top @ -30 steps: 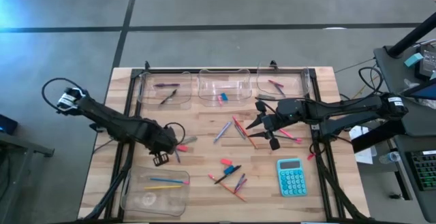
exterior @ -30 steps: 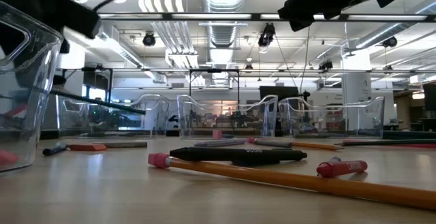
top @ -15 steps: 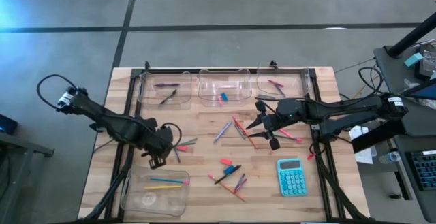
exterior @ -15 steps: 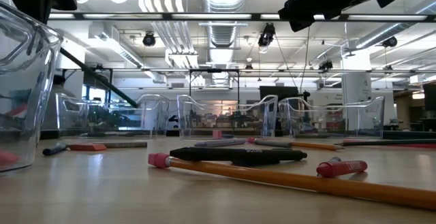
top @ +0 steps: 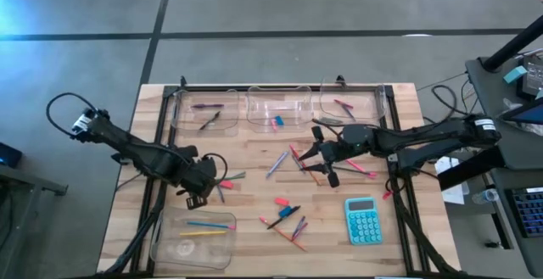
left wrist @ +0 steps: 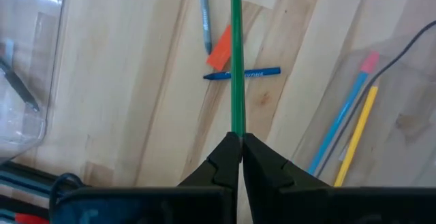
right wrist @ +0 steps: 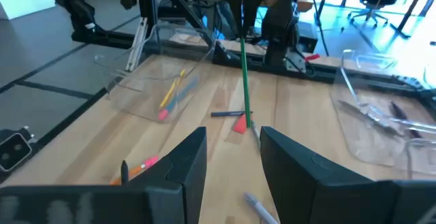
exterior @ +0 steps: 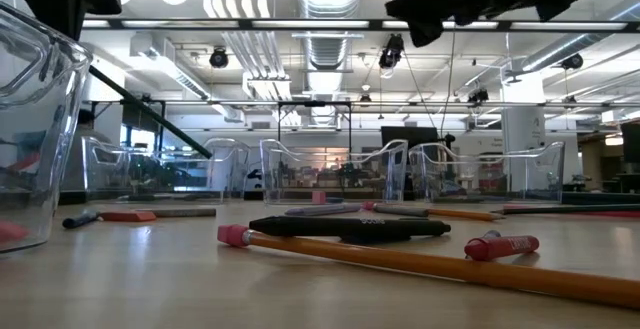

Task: Sort crayons/erasers/pens/pencils in bins
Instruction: Put the green pencil into the bottom transparent bin

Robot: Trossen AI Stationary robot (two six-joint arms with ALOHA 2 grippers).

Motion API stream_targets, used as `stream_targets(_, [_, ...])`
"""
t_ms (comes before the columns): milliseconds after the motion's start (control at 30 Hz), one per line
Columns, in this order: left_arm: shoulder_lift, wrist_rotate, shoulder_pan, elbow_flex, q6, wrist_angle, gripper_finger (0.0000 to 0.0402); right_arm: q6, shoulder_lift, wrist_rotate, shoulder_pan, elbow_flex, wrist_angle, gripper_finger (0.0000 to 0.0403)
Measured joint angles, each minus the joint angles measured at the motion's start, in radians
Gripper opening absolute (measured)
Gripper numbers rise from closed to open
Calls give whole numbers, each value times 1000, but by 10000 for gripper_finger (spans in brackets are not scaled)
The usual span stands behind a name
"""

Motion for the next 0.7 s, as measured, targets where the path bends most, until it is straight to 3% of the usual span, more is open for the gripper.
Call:
stream_targets(233, [0, -10, 0, 2, 0, 15, 0, 45, 146, -40, -28, 32, 69, 144])
stream_targets(367, [0, -10, 0, 1, 0, 19, 0, 68, 237, -128, -44, 71, 92, 176])
stream_targets(700, [0, -10, 0, 3, 11, 32, 0, 75, 516, -134, -46, 224, 167, 261])
